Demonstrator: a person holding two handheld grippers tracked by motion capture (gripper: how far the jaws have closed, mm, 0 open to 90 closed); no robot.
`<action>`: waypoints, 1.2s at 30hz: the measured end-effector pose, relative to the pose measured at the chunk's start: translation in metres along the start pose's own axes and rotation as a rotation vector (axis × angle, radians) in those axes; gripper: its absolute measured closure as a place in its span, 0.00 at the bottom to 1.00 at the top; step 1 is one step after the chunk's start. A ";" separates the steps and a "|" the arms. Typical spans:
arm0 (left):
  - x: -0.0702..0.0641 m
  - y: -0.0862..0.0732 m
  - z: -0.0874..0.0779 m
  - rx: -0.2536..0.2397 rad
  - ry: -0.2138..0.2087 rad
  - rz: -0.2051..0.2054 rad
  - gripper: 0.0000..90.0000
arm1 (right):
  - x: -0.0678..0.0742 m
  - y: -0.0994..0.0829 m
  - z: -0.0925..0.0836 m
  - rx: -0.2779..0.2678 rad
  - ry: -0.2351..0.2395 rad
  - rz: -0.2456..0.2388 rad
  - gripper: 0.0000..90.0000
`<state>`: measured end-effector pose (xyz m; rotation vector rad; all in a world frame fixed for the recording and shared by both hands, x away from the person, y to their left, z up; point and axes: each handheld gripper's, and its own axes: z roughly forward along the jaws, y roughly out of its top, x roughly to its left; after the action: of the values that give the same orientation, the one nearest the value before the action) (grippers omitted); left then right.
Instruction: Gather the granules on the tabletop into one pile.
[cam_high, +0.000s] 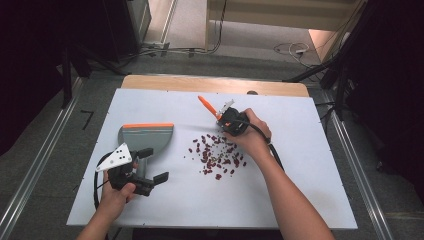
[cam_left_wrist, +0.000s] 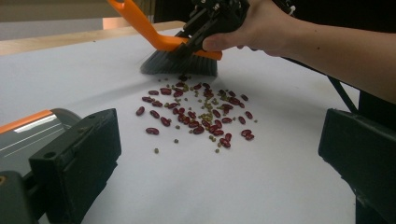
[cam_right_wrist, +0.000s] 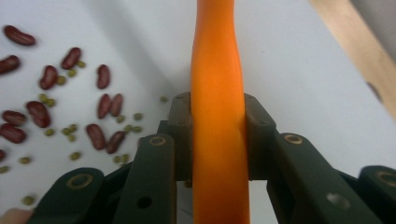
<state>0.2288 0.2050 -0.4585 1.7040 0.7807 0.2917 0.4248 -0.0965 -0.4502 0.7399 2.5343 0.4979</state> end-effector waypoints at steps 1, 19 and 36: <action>0.000 0.000 0.000 0.001 -0.001 0.001 0.00 | 0.003 0.000 0.000 0.014 0.016 -0.019 0.76; -0.001 0.000 0.002 0.004 -0.001 0.005 0.00 | 0.036 -0.021 -0.020 -0.013 0.132 -0.147 0.75; 0.000 0.001 0.000 0.002 0.007 0.003 0.00 | 0.041 -0.025 -0.043 -0.096 0.068 -0.205 0.76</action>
<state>0.2294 0.2052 -0.4578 1.7065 0.7842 0.2994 0.3618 -0.1014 -0.4389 0.4294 2.5912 0.5780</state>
